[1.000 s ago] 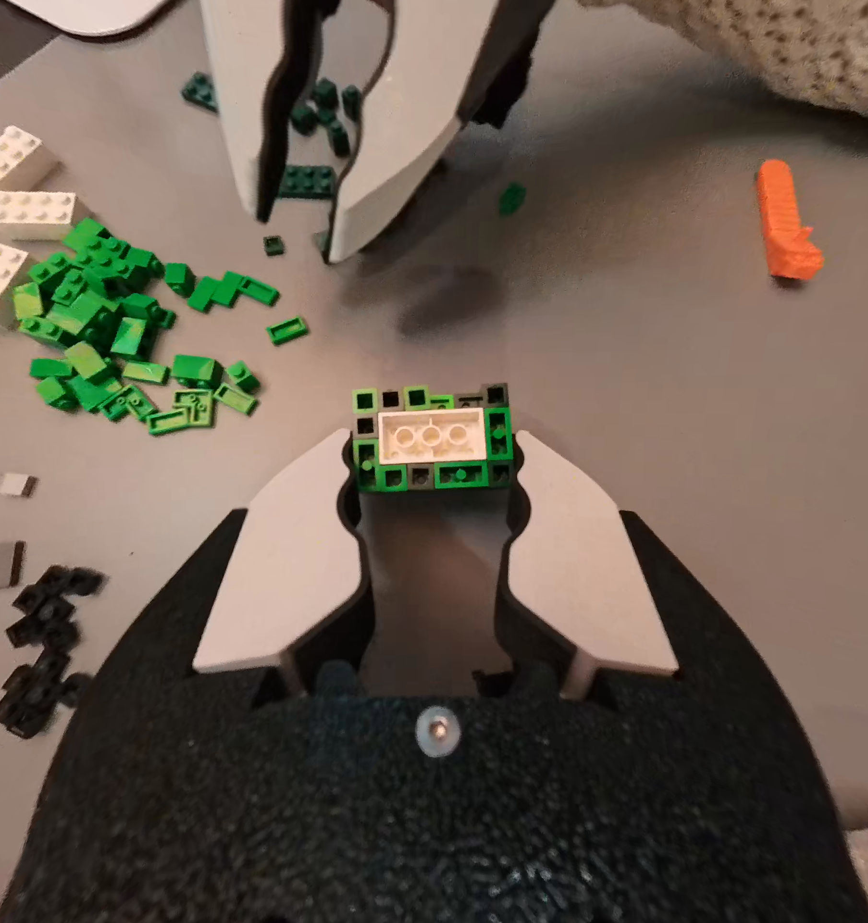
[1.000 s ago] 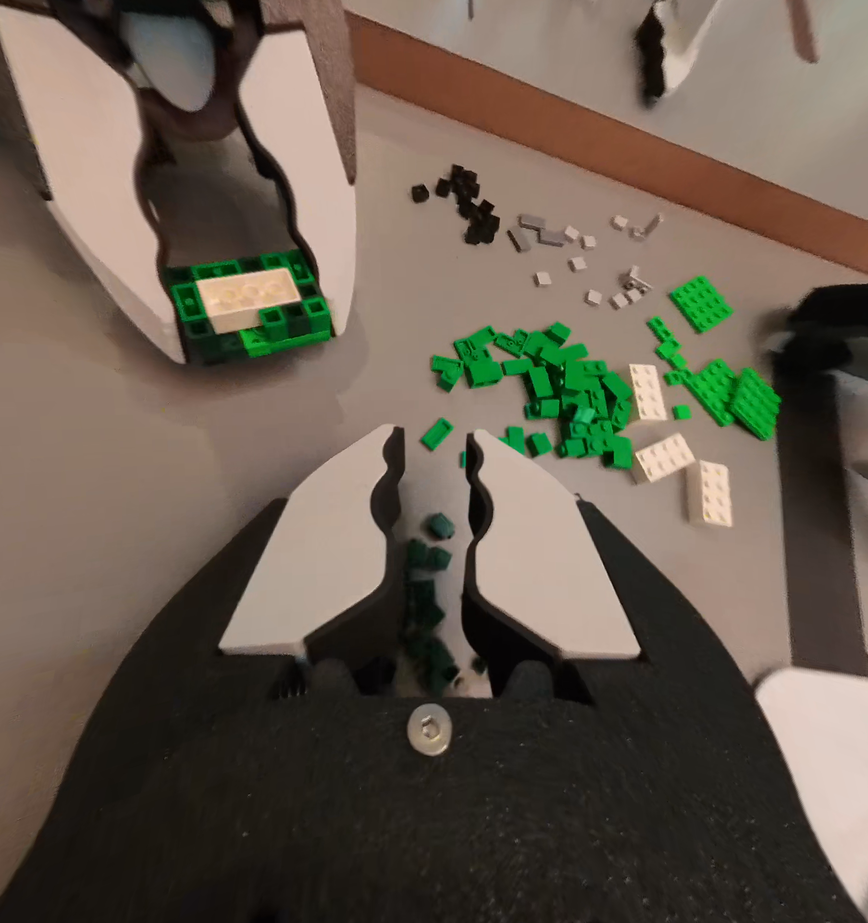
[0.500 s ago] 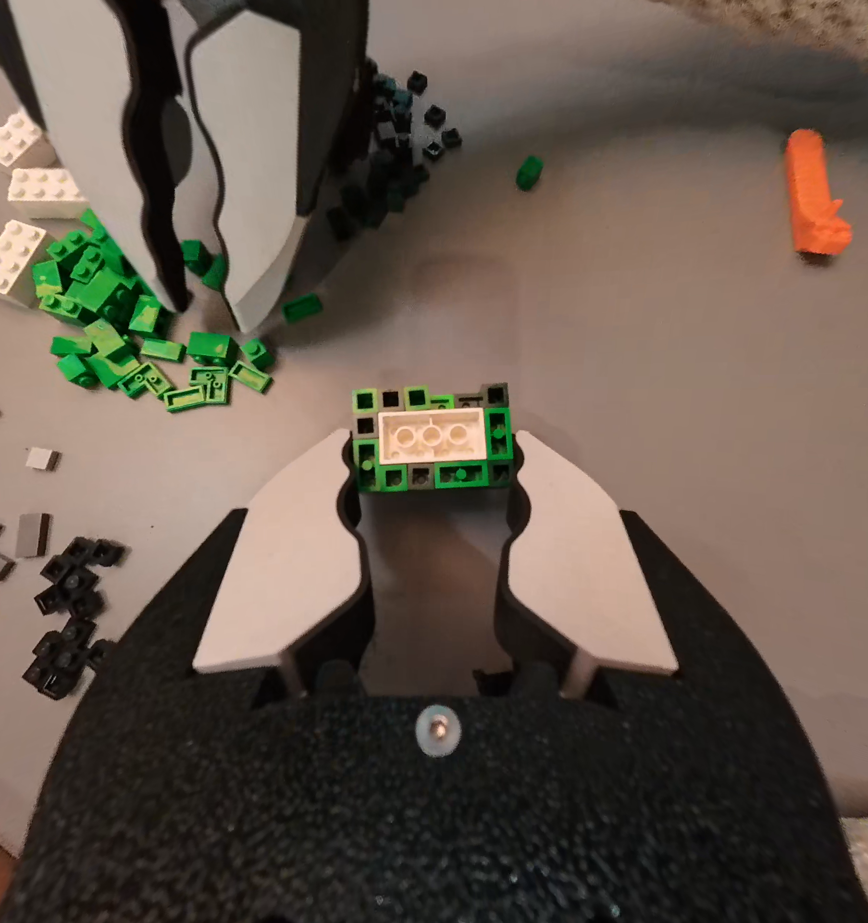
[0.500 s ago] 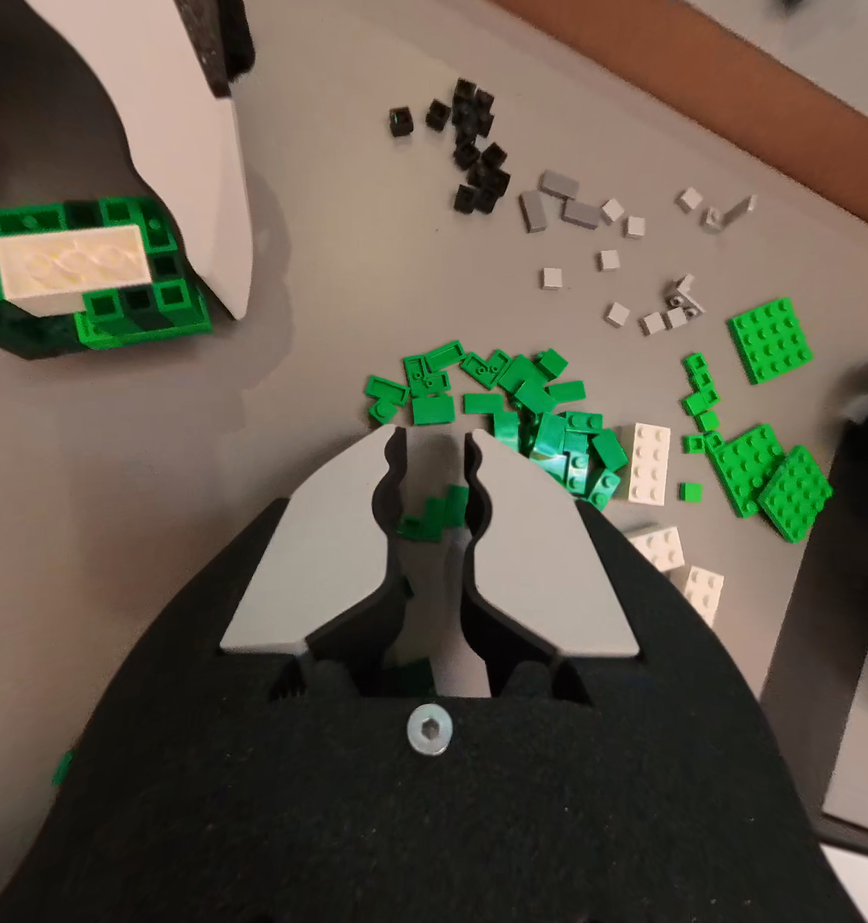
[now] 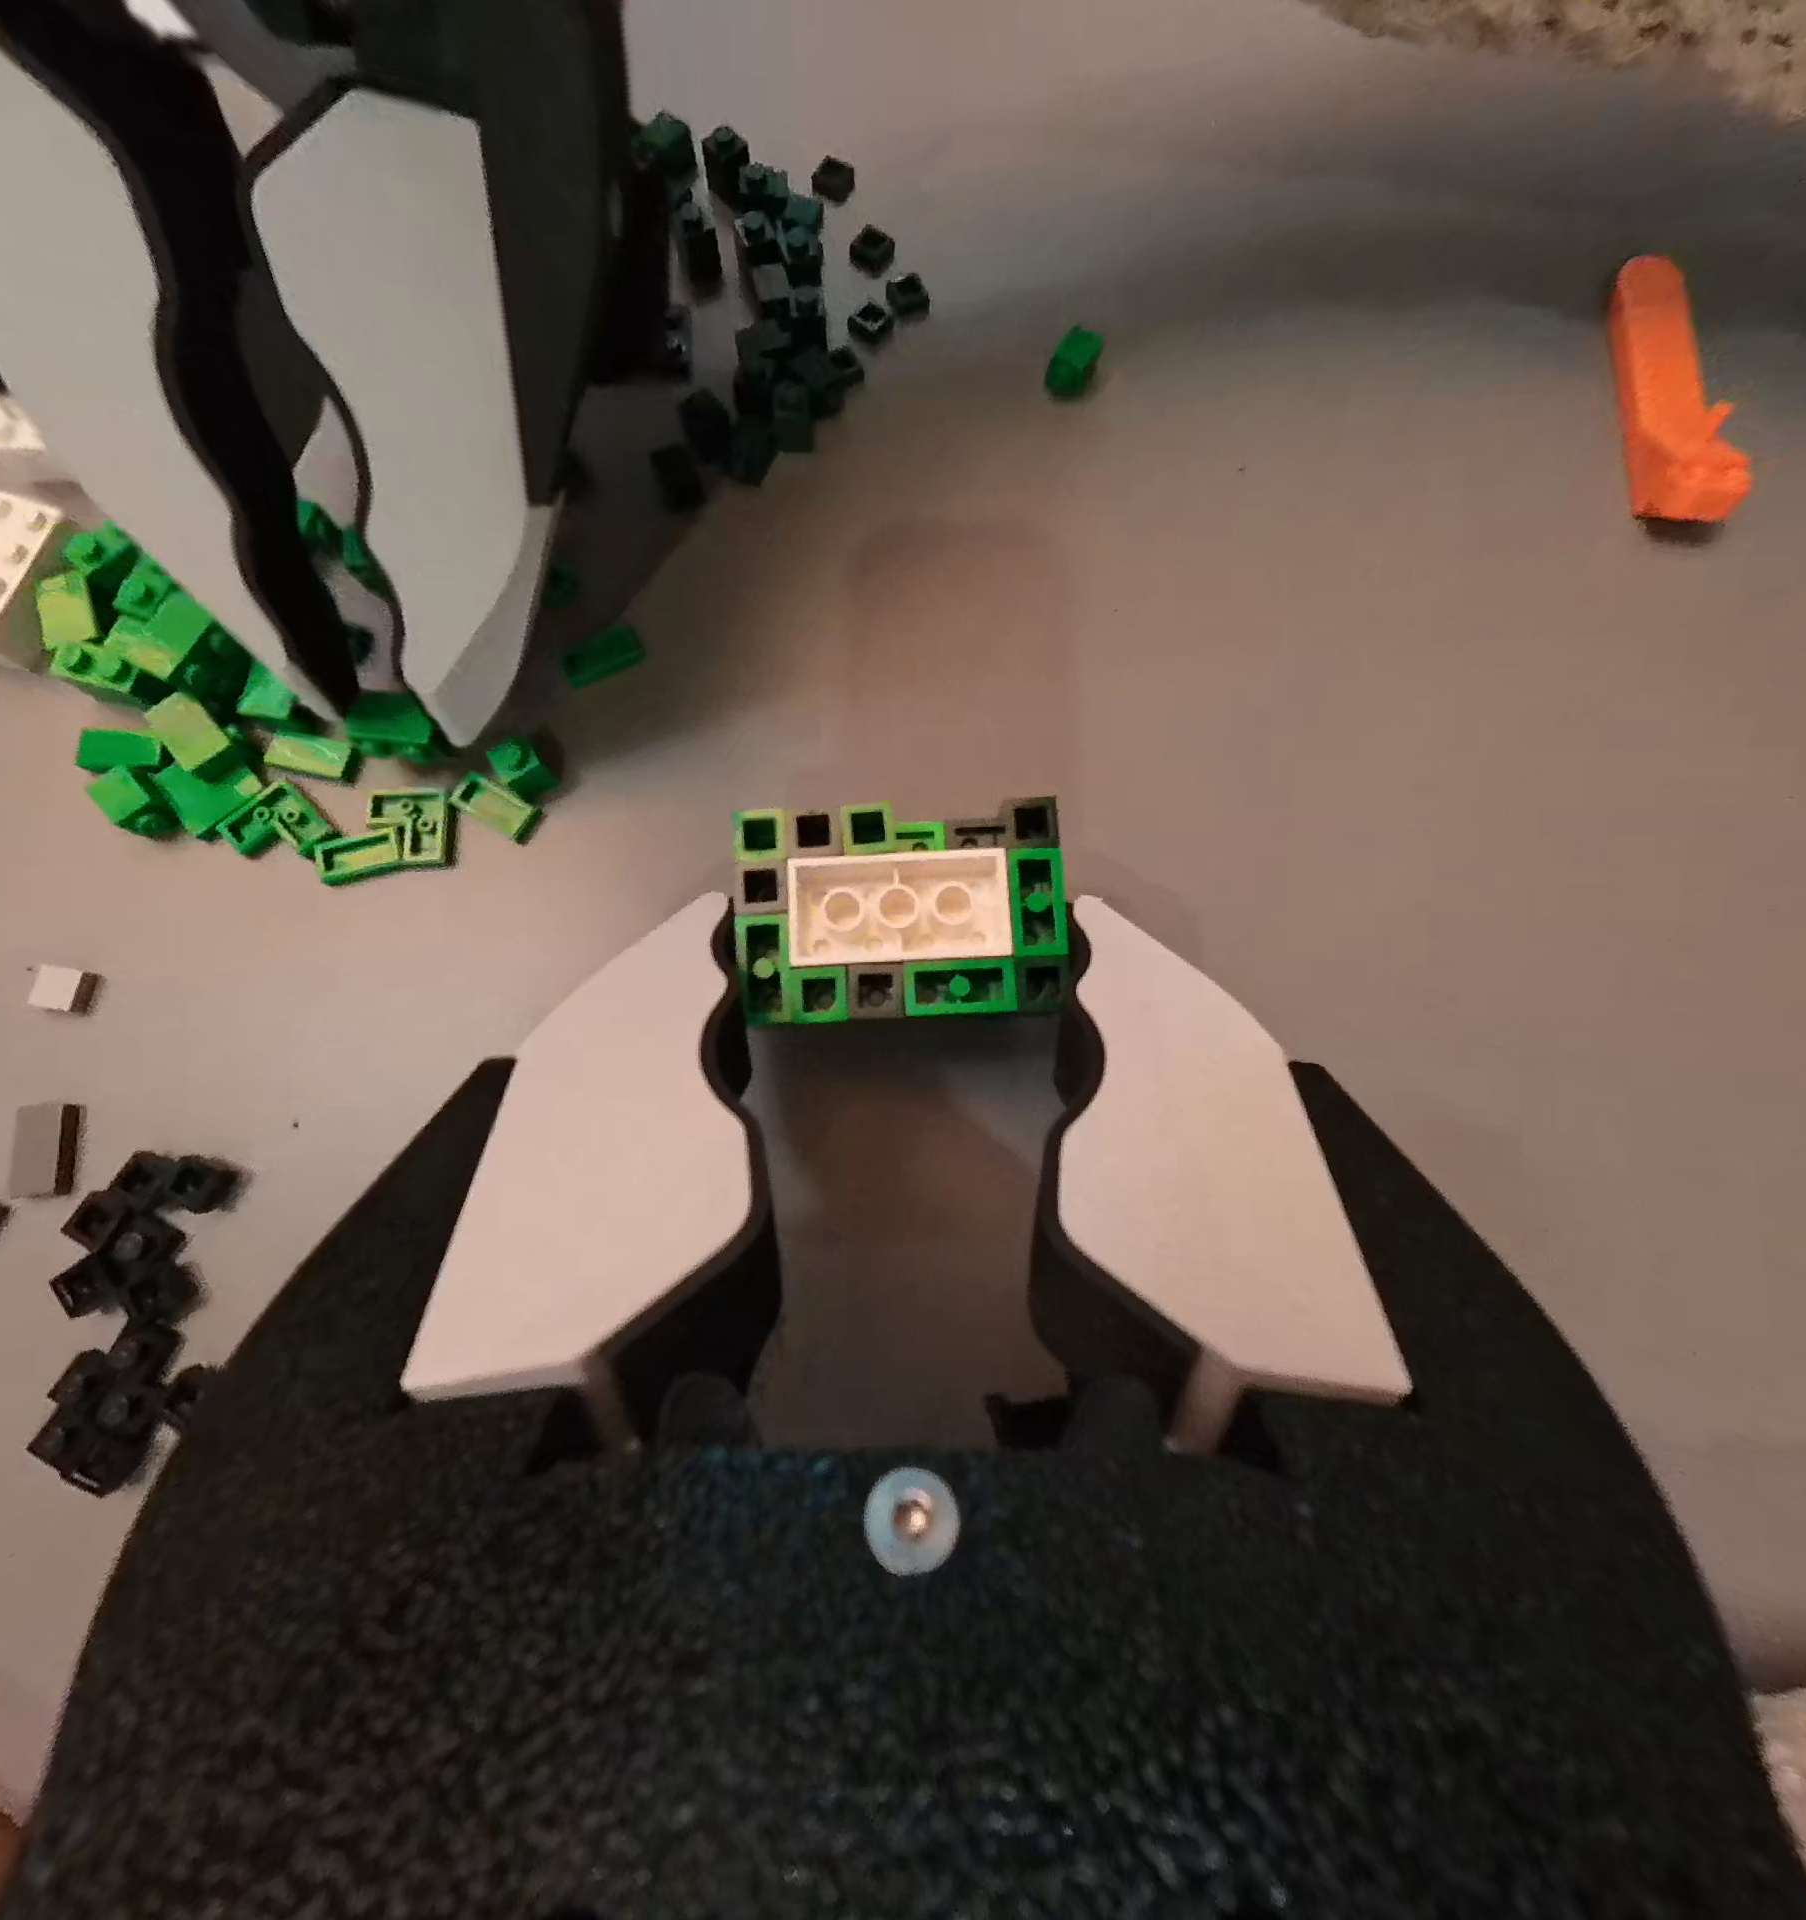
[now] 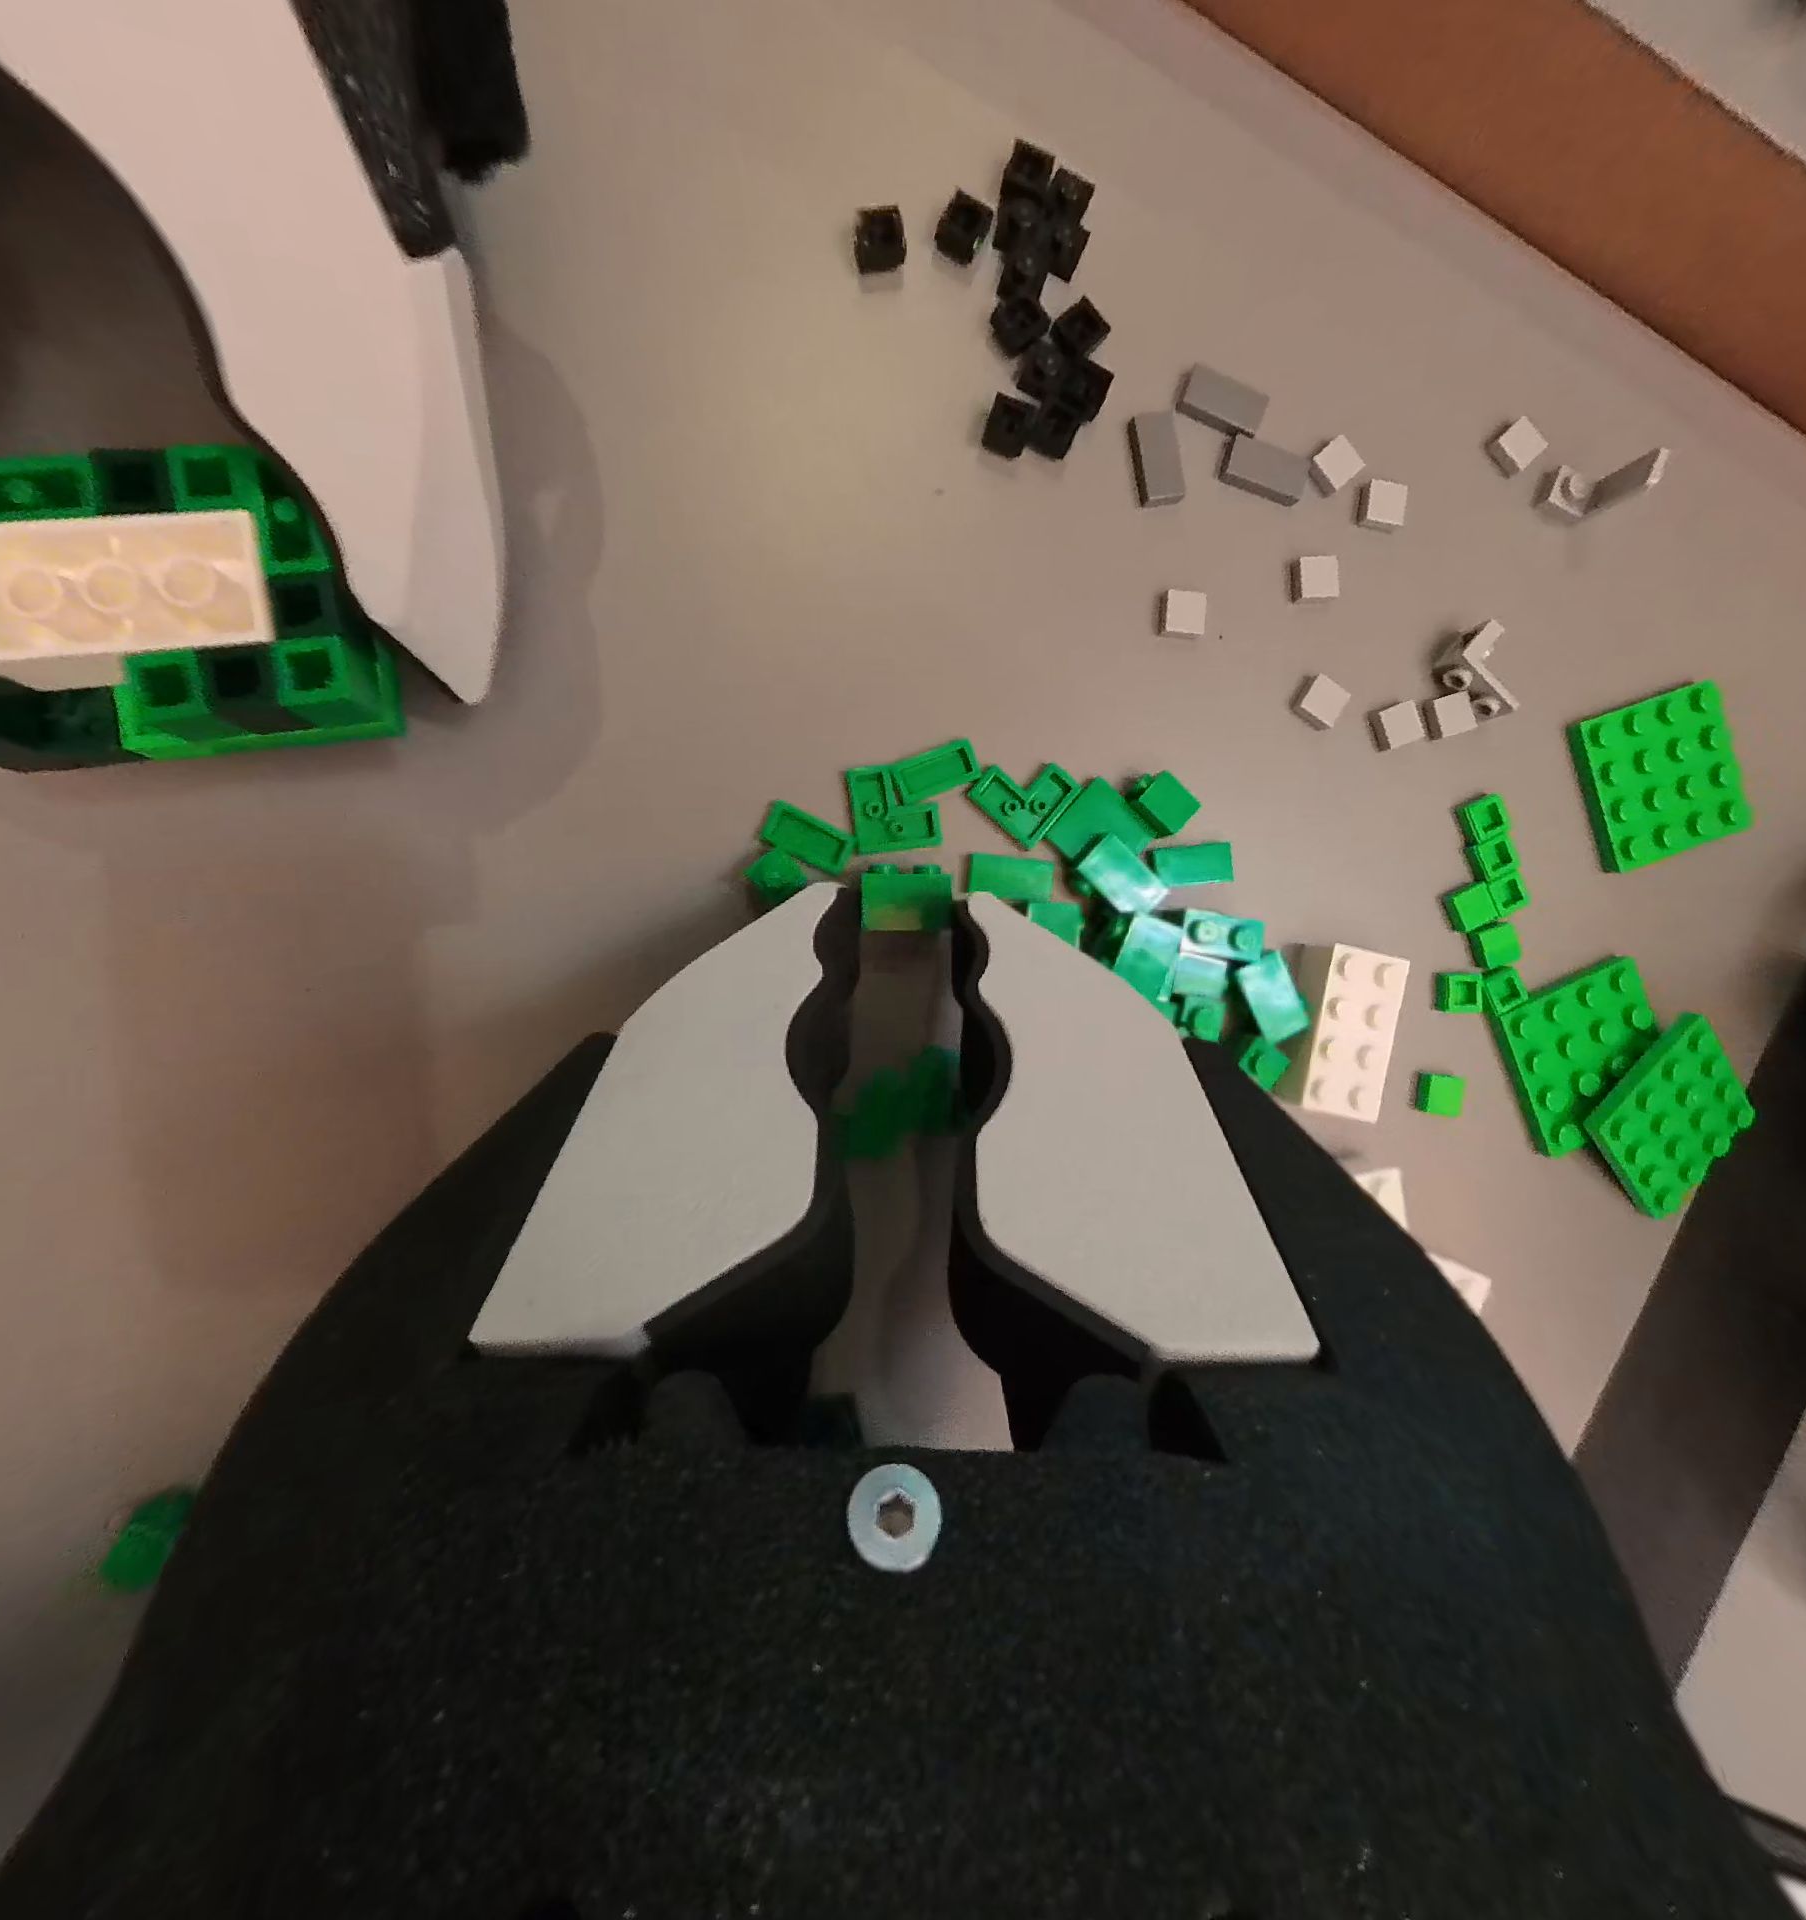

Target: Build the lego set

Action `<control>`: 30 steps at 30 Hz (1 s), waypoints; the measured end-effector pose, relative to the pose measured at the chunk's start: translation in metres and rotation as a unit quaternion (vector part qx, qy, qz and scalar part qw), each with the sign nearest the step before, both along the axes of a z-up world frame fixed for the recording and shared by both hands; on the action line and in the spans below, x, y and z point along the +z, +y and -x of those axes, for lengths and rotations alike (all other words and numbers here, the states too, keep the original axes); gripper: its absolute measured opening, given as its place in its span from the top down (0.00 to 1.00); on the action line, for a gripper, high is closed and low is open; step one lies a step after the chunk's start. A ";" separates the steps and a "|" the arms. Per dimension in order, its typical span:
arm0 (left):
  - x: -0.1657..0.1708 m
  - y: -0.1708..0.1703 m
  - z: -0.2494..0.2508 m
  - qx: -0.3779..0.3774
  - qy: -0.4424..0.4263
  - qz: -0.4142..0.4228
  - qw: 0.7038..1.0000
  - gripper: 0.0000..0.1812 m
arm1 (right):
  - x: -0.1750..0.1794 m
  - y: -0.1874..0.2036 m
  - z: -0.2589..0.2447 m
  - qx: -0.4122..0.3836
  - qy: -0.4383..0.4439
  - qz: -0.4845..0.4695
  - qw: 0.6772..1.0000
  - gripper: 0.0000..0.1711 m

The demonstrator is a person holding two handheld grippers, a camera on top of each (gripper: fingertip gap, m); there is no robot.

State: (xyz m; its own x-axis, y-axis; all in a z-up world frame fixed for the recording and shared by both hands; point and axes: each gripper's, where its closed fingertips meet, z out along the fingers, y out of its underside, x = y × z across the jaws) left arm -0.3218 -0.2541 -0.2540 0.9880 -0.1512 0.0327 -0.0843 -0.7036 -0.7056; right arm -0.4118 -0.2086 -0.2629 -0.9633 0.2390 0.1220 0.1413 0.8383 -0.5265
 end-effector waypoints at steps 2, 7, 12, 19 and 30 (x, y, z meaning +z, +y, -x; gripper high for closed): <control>0.004 0.004 -0.001 -0.001 0.006 -0.014 1.000 0.69 | 0.011 0.002 -0.009 -0.008 0.008 0.020 1.000 0.91; 0.035 0.025 -0.009 -0.001 0.043 -0.100 0.994 0.69 | 0.039 0.016 -0.061 -0.029 0.054 0.063 0.996 0.90; 0.032 0.048 -0.045 -0.049 0.046 -0.105 0.992 0.69 | 0.034 0.040 -0.135 -0.072 0.064 0.046 0.994 0.91; 0.007 0.066 -0.088 -0.115 0.060 -0.063 0.990 0.69 | 0.017 0.096 -0.237 -0.109 -0.027 -0.089 0.990 0.91; 0.015 0.078 -0.119 -0.146 0.027 -0.099 0.984 0.69 | 0.000 0.103 -0.275 -0.147 0.012 0.012 0.989 0.91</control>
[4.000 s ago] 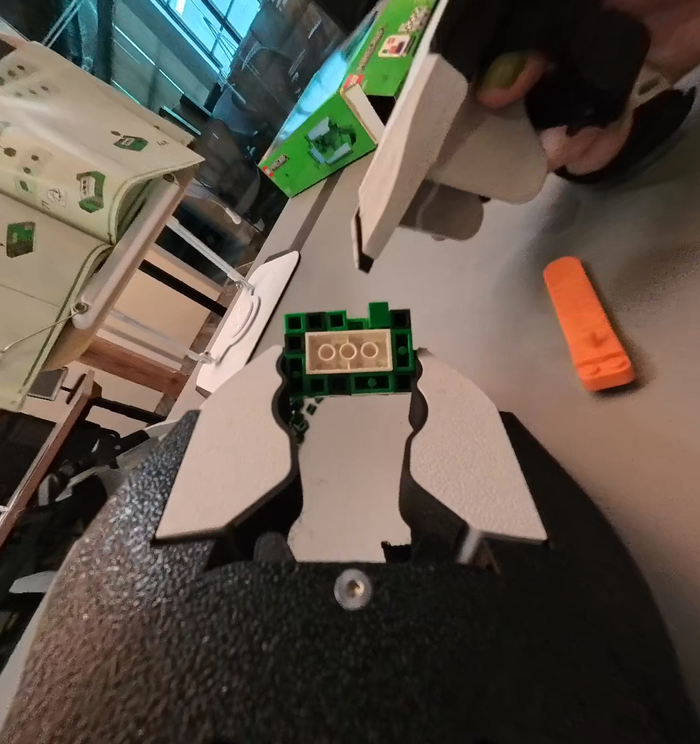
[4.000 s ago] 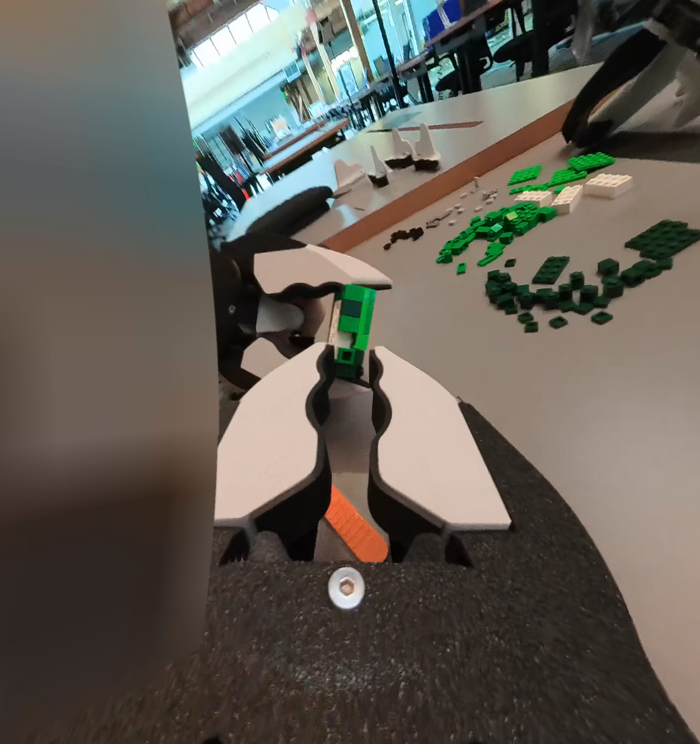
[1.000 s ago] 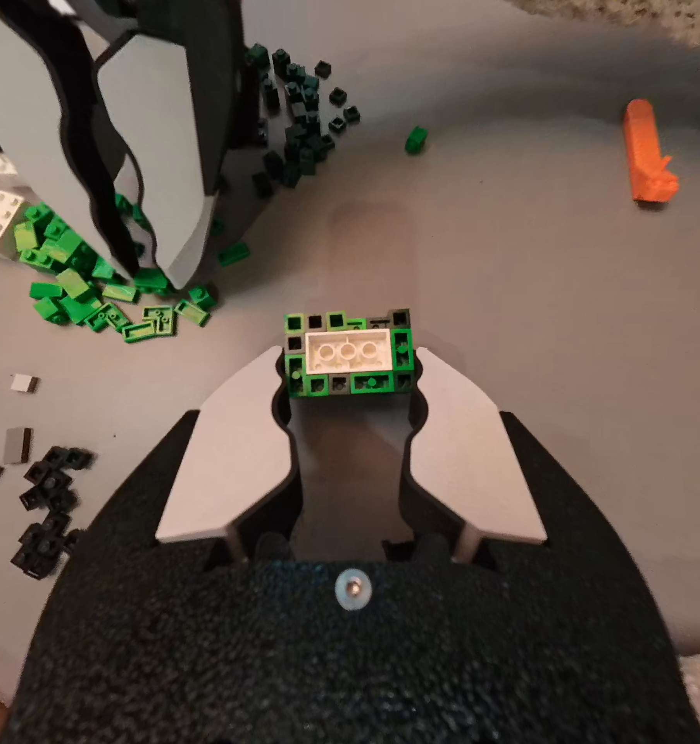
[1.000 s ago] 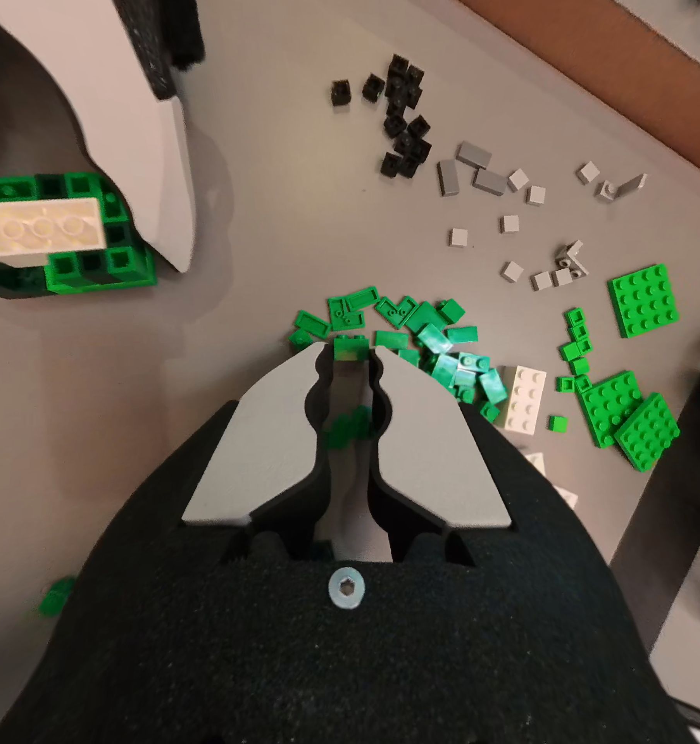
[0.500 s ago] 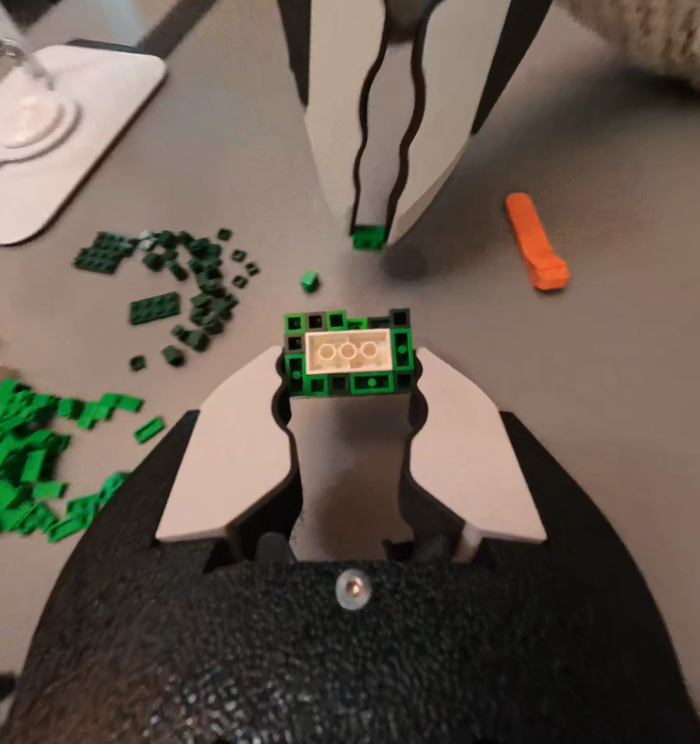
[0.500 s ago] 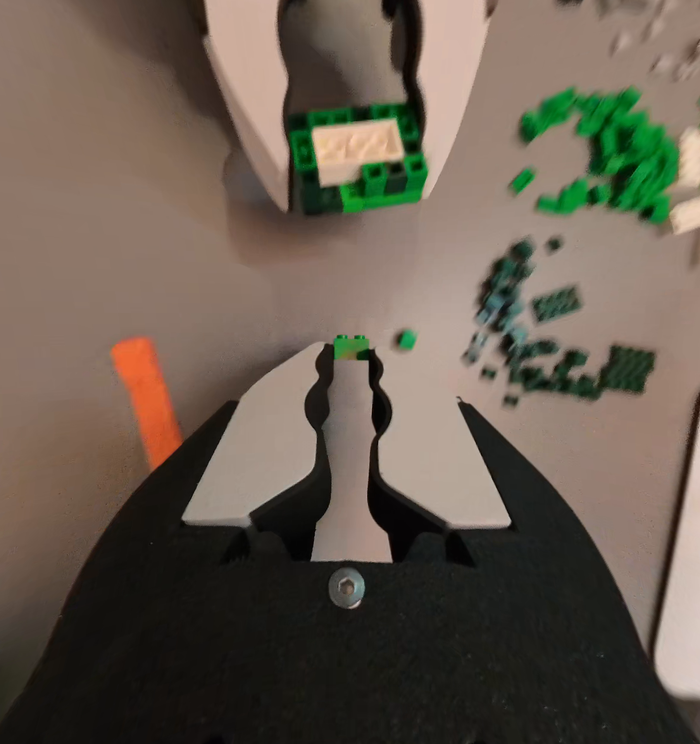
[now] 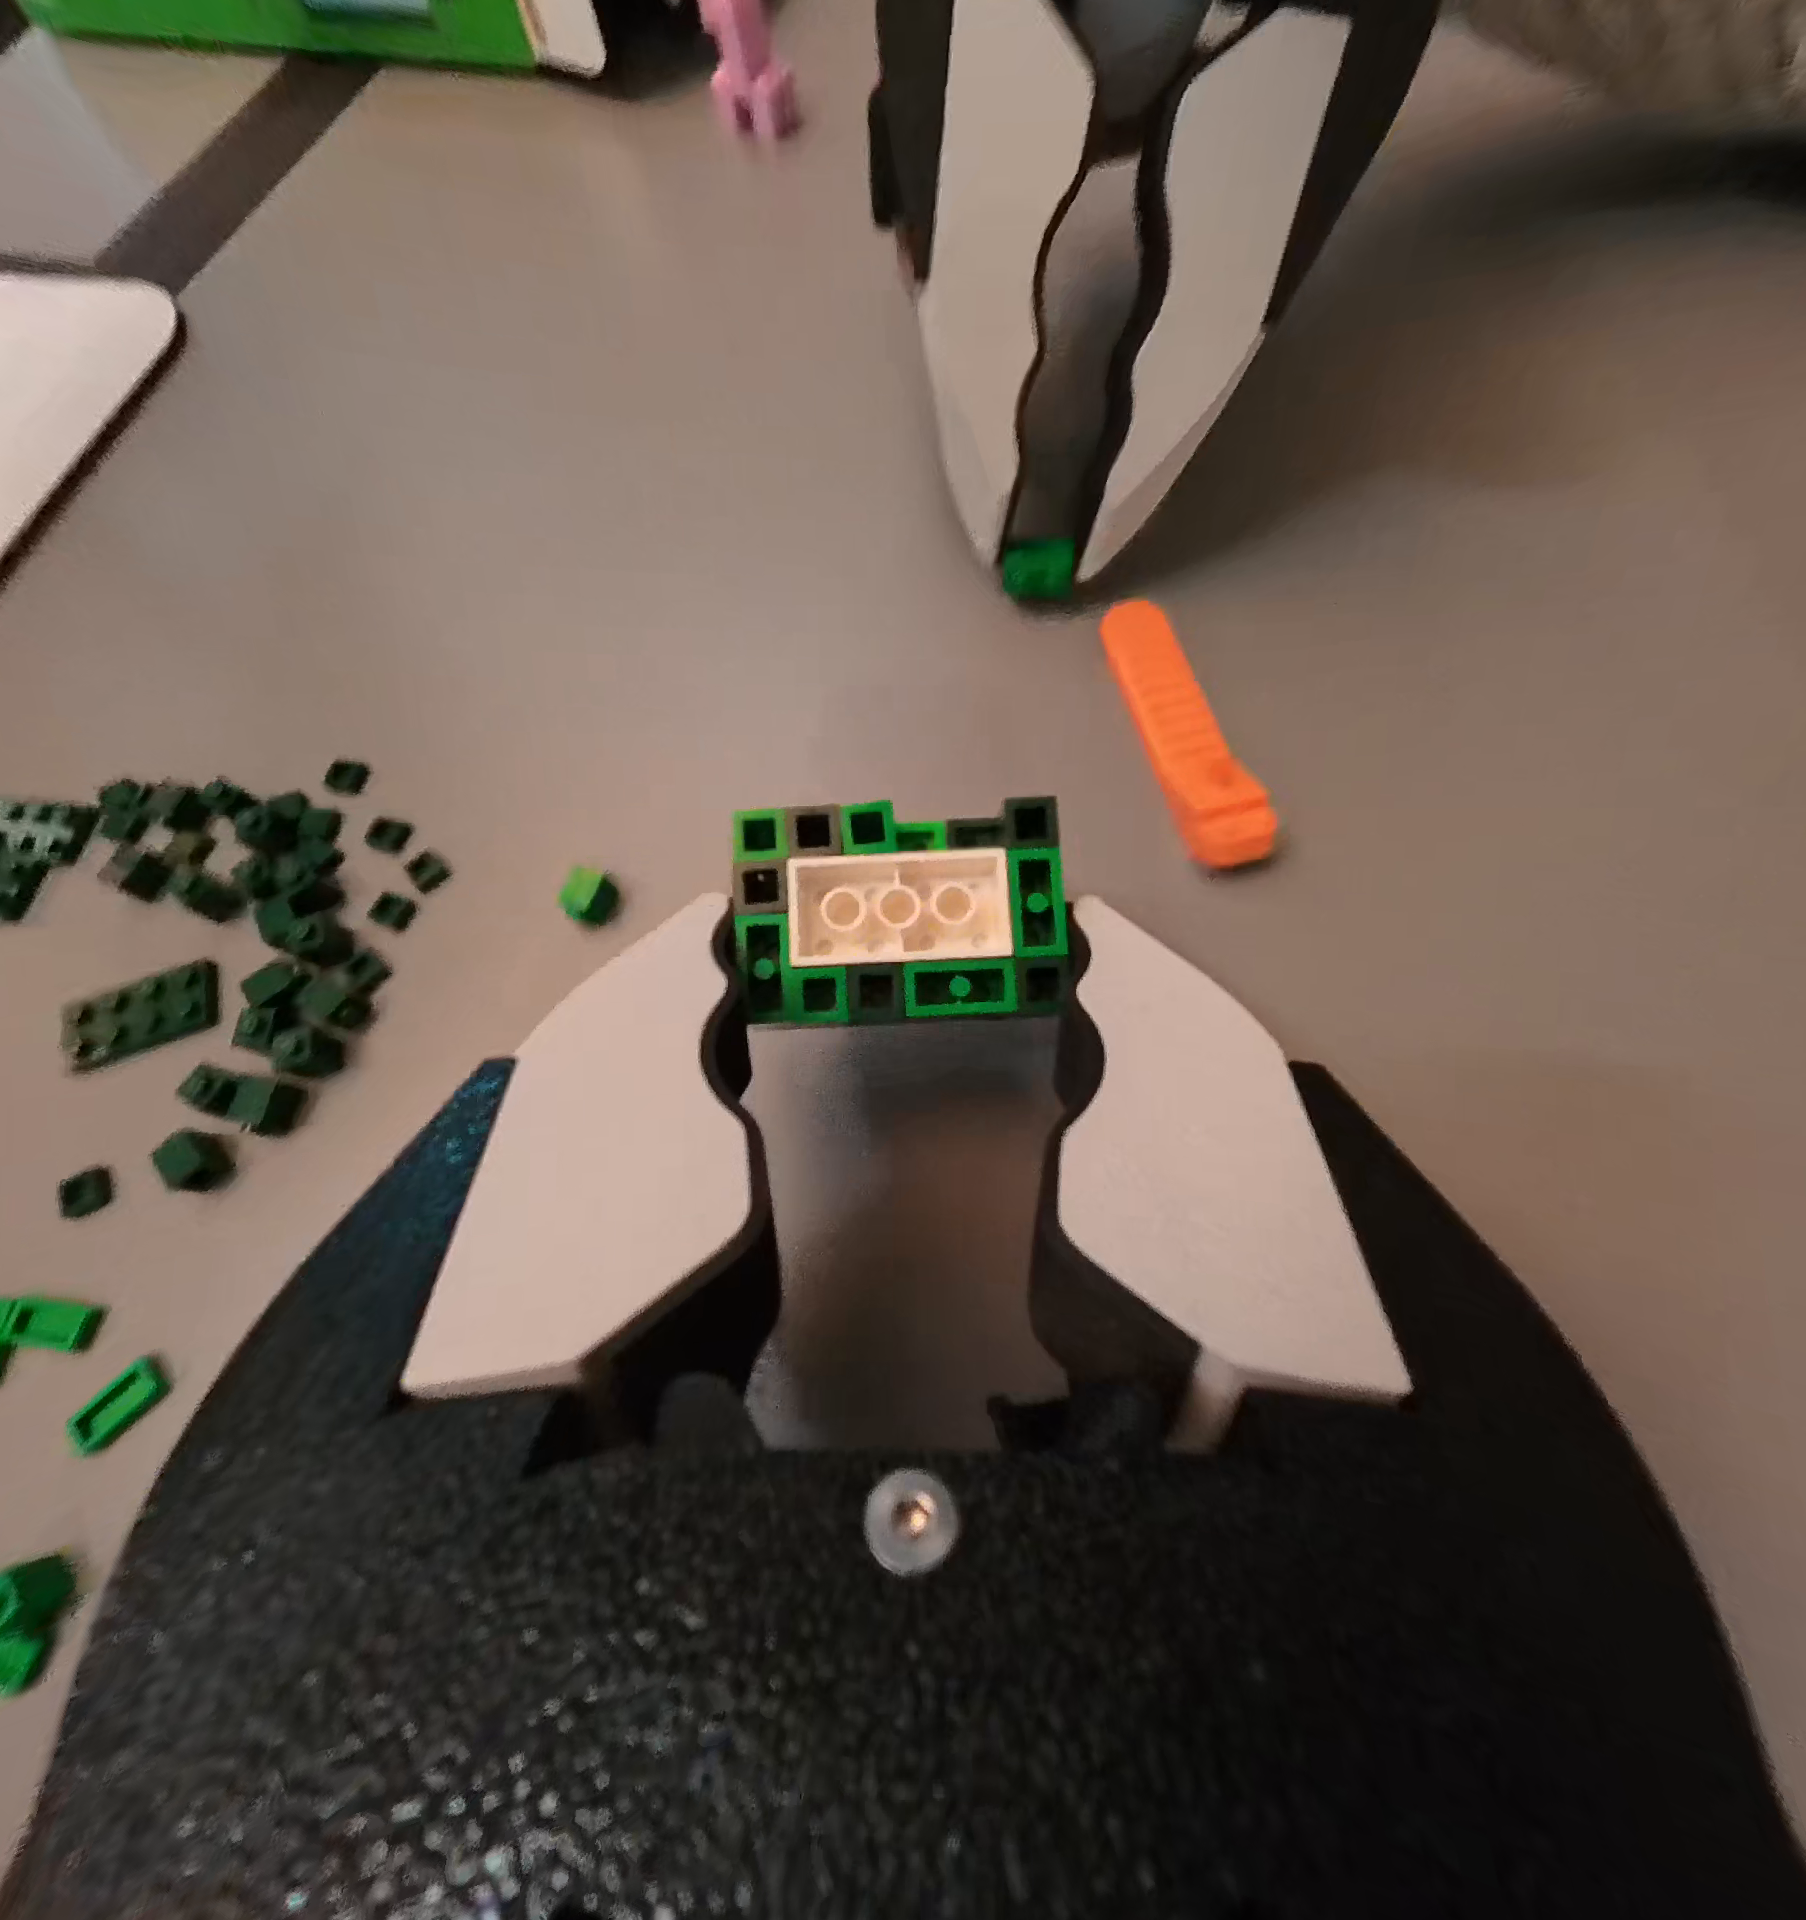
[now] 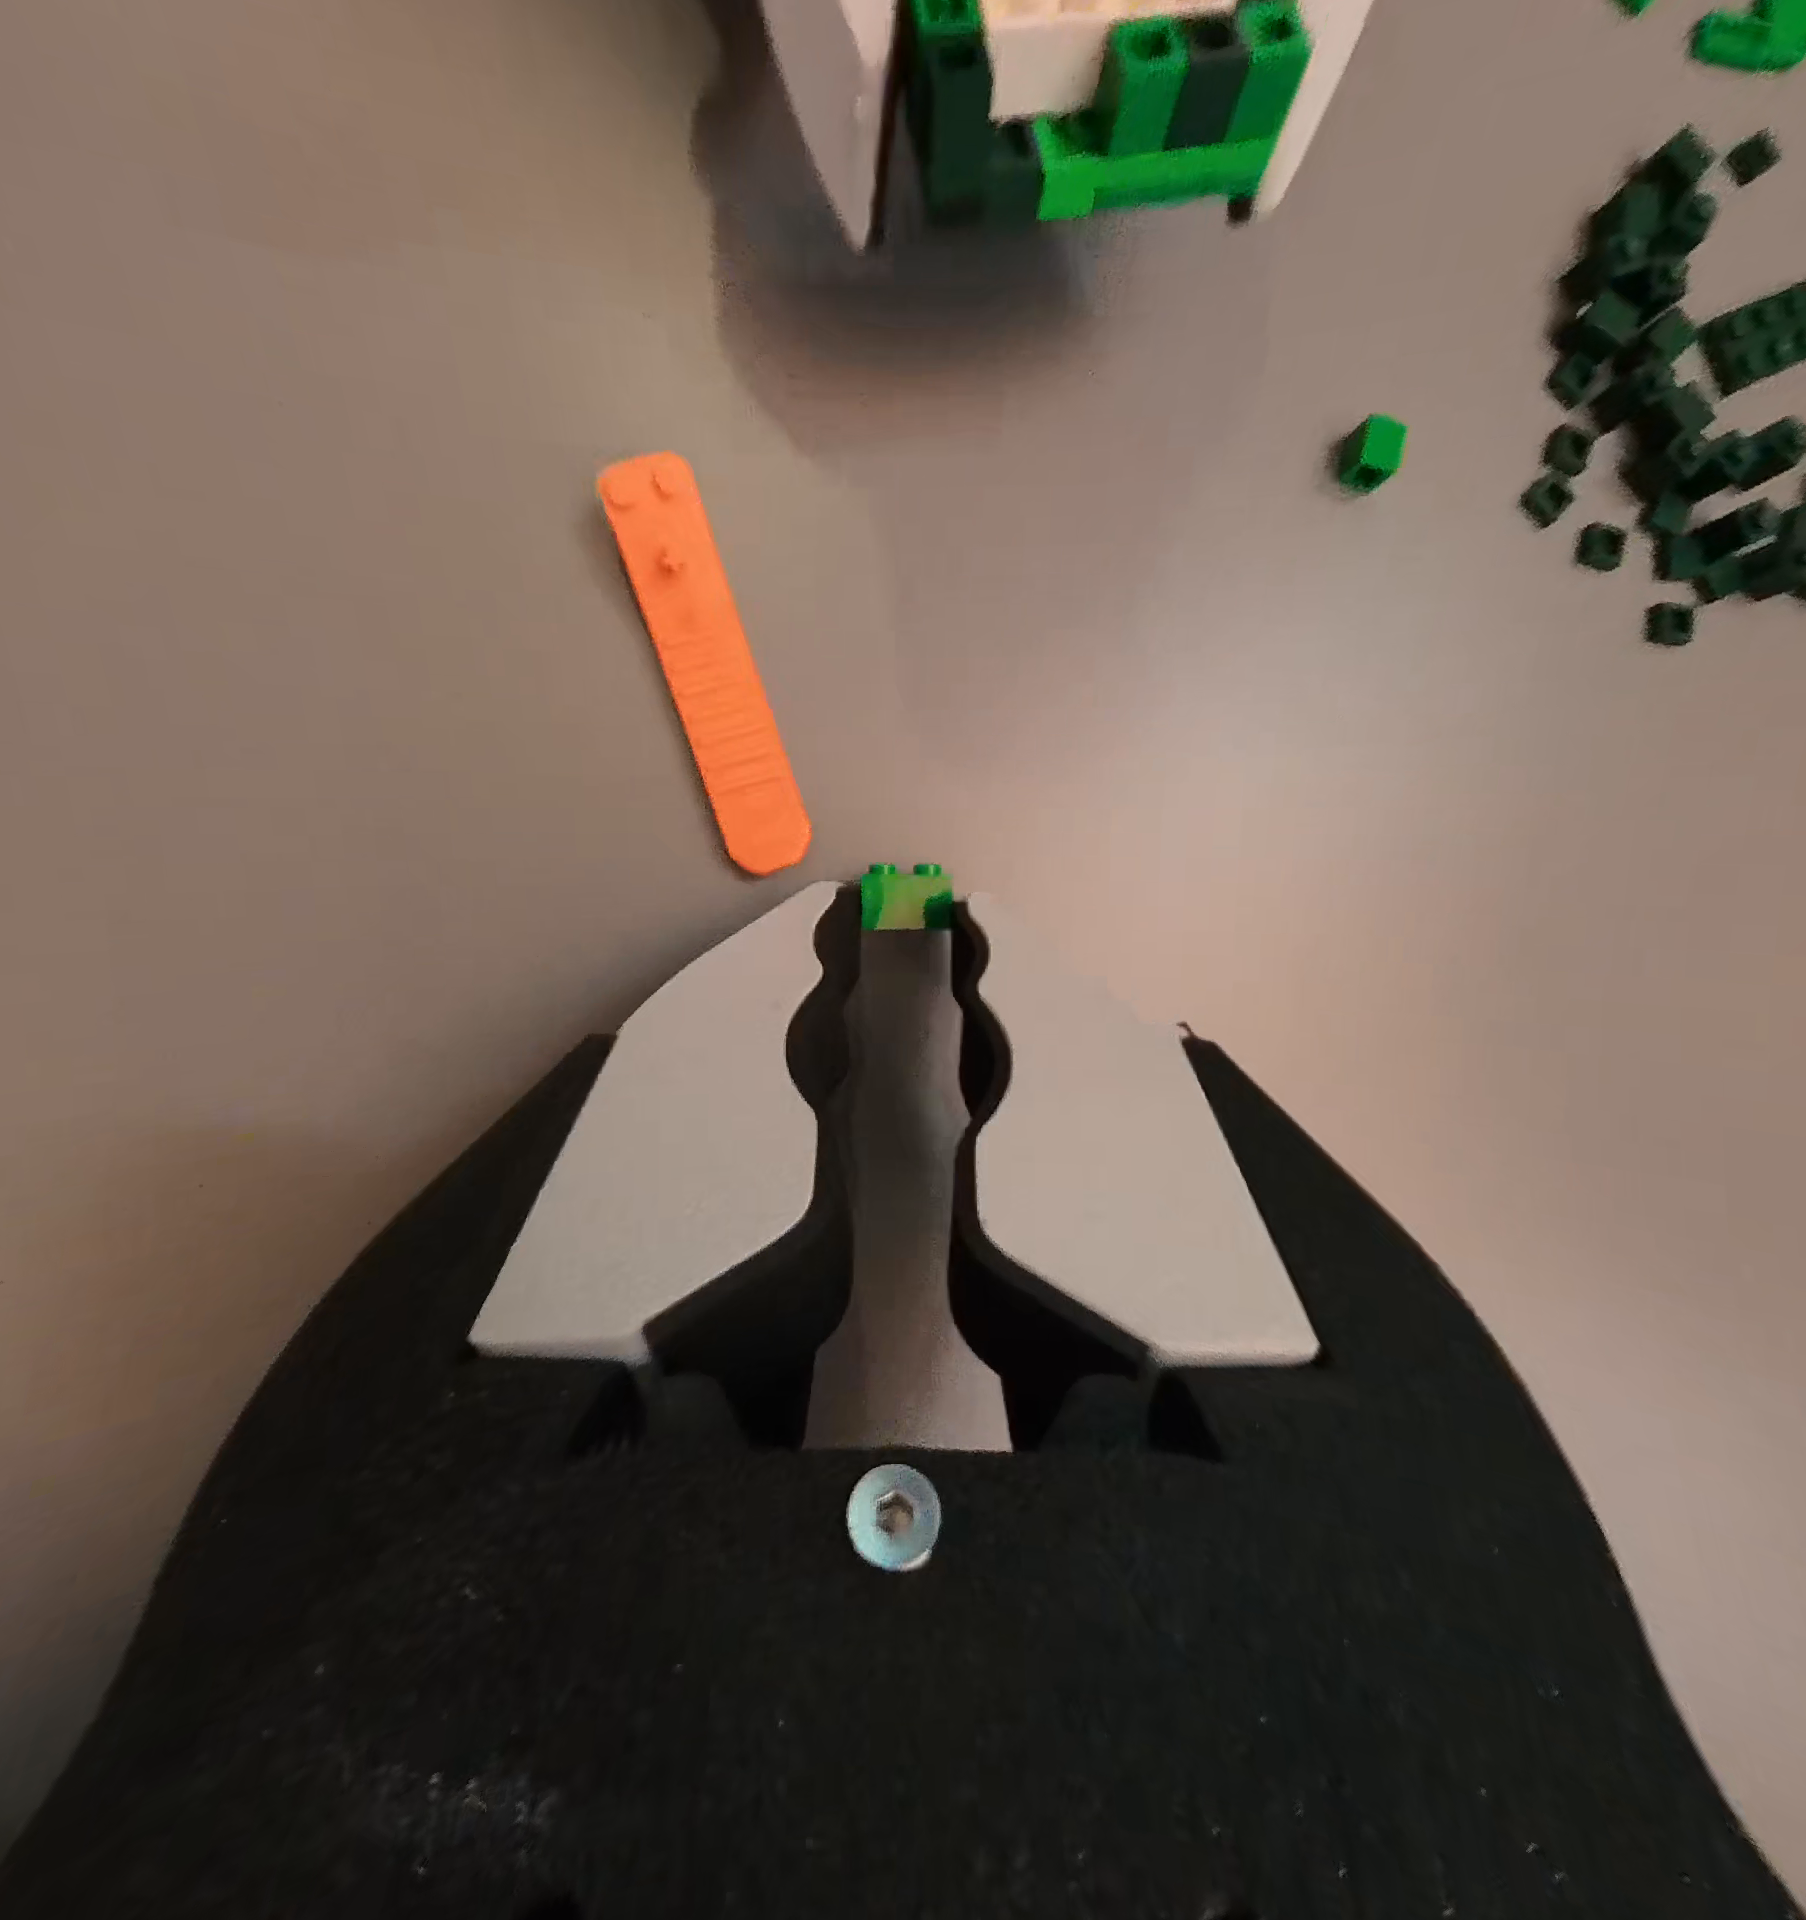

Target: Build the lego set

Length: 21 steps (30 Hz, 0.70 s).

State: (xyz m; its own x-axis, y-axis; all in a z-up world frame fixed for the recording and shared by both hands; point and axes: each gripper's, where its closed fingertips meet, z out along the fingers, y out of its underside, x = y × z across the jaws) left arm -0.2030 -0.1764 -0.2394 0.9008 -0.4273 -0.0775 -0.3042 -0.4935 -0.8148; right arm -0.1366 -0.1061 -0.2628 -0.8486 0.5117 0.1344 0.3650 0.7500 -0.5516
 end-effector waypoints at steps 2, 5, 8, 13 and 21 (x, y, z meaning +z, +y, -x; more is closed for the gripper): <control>0.008 0.007 -0.015 -0.011 -0.012 -0.022 1.000 0.69 | 0.009 -0.007 0.003 -0.003 0.027 0.007 1.000 0.91; 0.010 0.016 -0.031 -0.013 0.014 -0.040 0.999 0.69 | 0.019 -0.021 0.009 -0.014 0.034 0.015 0.999 0.91; 0.005 0.018 -0.034 -0.006 0.038 -0.029 0.999 0.69 | 0.028 -0.032 0.014 -0.013 0.048 0.001 0.999 0.90; -0.009 0.014 -0.032 0.009 0.014 0.026 1.000 0.69 | 0.047 -0.046 0.017 -0.011 0.051 0.004 0.999 0.91; -0.022 0.010 -0.037 0.003 0.014 0.072 0.997 0.69 | 0.039 -0.060 0.019 0.028 -0.023 -0.066 0.997 0.90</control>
